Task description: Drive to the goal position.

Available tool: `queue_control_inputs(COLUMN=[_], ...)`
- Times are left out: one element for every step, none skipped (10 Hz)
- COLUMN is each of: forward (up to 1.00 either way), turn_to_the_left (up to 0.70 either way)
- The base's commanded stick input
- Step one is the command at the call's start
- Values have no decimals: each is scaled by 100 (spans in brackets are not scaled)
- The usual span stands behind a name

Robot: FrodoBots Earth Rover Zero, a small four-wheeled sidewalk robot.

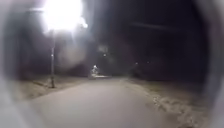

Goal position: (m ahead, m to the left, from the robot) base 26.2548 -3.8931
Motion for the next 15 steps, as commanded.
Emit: queue_control_inputs(forward=[100, 100, 100, 100, 100, 100, 100, 100, 100, 100, 100, 100, 100, 100, 100], turn_to_the_left=[0, 0, 0, 0, 0, 0, 17, 40, 40, 0, 0, 0, 0, 0, 0])
